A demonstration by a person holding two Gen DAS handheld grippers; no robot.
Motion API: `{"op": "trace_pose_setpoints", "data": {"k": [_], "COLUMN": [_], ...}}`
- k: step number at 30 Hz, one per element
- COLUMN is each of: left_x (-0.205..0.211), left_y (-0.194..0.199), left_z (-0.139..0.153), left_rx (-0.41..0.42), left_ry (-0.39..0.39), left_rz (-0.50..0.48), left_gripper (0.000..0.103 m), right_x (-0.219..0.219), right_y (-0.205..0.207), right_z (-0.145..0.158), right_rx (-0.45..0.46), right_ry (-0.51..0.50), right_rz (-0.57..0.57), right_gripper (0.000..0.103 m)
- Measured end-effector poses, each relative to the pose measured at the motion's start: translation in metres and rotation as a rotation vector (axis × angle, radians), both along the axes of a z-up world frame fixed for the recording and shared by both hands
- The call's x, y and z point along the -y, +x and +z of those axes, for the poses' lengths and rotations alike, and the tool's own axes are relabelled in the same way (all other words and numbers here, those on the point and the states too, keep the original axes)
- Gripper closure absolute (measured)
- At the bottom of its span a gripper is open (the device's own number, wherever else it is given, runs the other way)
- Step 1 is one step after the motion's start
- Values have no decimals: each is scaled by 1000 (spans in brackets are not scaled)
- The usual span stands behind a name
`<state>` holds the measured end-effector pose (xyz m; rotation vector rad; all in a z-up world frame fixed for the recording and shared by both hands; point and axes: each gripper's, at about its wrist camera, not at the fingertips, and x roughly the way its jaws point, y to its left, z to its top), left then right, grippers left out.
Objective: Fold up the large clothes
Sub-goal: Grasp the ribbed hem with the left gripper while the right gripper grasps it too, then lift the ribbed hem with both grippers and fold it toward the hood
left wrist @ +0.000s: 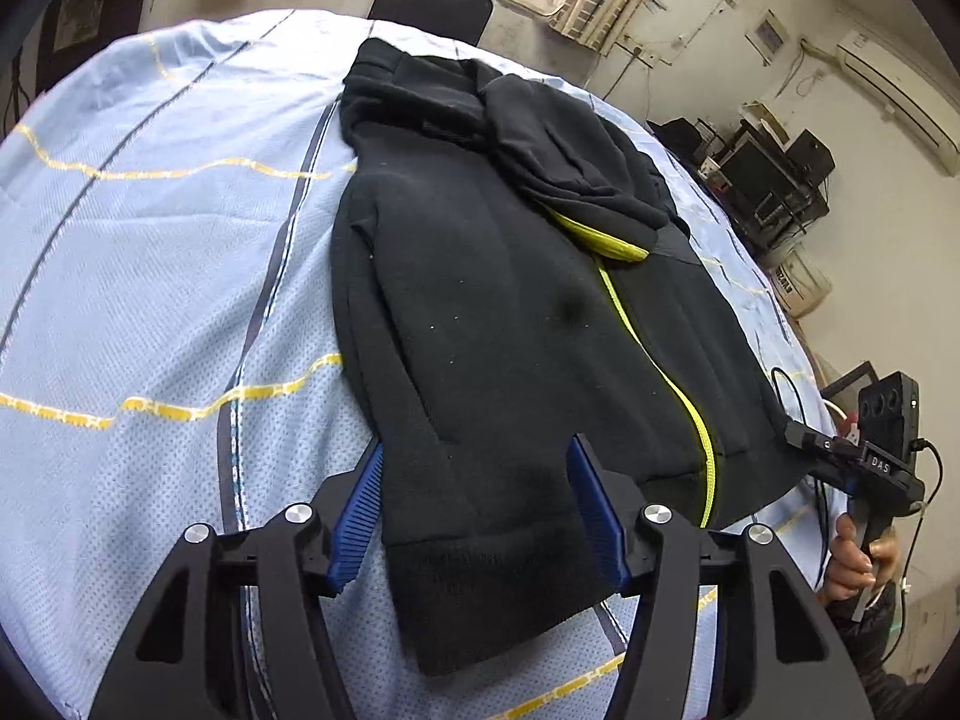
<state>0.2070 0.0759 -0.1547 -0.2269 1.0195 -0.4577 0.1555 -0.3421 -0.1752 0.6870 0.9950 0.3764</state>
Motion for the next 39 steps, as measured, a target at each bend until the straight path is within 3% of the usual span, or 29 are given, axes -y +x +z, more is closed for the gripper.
{"op": "trace_pose_setpoints", "data": {"k": [3, 5, 8, 9, 12, 14, 16, 18, 21, 23, 26, 29, 39], "left_x": [1, 1, 8, 9, 10, 3, -4, -6, -2, 3, 4, -3, 5], "left_y": [-4, -5, -4, -3, 3, 7, 8, 7, 3, 3, 4, 6, 16], "left_z": [-4, -5, -4, -5, -5, -4, -5, -7, -7, -6, -3, 3, 50], "left_rx": [-7, -14, -12, -6, 5, -15, -31, -42, -21, -8, 10, 17, 102], "left_ry": [8, -7, 9, 16, 60, 26, -8, -14, -1, 11, 26, -9, -30], "left_rz": [-14, -40, -57, -59, -47, -35, -31, -30, -40, -46, -45, -41, -51], "left_gripper": [41, 29, 29, 30, 66, 74, 73, 64, 63, 70, 83, 86, 87], "right_x": [-7, -6, -5, -5, -8, -9, -8, -7, -9, -10, -13, -4, 6], "right_y": [-3, -3, -1, -1, 1, 2, 1, 0, 1, 1, 1, 3, 16], "right_z": [3, 1, 1, 1, 2, 3, 2, 2, 2, 3, 4, 4, 39], "right_rx": [20, 26, 23, 26, 25, 22, 17, 23, 29, 28, 32, 26, 88], "right_ry": [-56, -62, -75, -81, -105, -117, -111, -112, -127, -139, -175, -100, 46], "right_rz": [19, 24, 32, 38, 51, 57, 55, 57, 62, 64, 58, 41, 43], "right_gripper": [58, 61, 68, 68, 68, 68, 68, 67, 67, 67, 80, 89, 91]}}
